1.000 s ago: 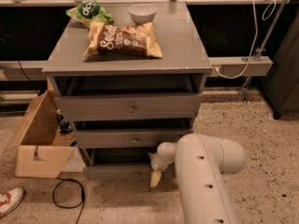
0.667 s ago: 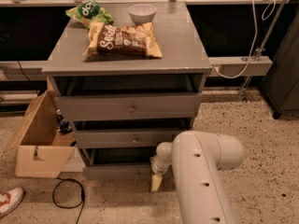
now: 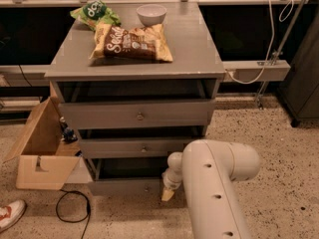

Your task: Open bottom drawer

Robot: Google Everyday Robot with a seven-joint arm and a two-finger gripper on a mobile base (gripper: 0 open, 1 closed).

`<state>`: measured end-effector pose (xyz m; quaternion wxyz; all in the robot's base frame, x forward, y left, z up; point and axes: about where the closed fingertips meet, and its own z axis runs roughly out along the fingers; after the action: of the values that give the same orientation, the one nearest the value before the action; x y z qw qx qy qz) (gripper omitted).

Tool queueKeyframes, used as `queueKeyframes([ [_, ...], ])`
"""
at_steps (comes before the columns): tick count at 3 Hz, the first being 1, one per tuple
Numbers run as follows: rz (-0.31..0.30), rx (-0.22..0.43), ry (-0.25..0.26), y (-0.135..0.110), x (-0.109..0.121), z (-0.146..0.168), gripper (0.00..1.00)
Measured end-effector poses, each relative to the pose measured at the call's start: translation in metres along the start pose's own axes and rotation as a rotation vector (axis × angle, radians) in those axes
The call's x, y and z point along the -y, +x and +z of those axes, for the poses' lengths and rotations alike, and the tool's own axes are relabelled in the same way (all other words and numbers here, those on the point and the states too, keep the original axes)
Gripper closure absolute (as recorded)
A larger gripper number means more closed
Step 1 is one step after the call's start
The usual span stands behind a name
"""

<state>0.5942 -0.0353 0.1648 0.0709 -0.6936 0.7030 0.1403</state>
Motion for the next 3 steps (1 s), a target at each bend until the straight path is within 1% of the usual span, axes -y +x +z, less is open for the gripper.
queueKeyframes([
  [1, 0.000, 0.000, 0.000, -0.002, -0.001, -0.006, 0.65],
  [2, 0.001, 0.005, 0.004, -0.002, -0.002, -0.007, 0.96],
  [3, 0.016, 0.099, 0.070, 0.005, -0.030, -0.005, 1.00],
])
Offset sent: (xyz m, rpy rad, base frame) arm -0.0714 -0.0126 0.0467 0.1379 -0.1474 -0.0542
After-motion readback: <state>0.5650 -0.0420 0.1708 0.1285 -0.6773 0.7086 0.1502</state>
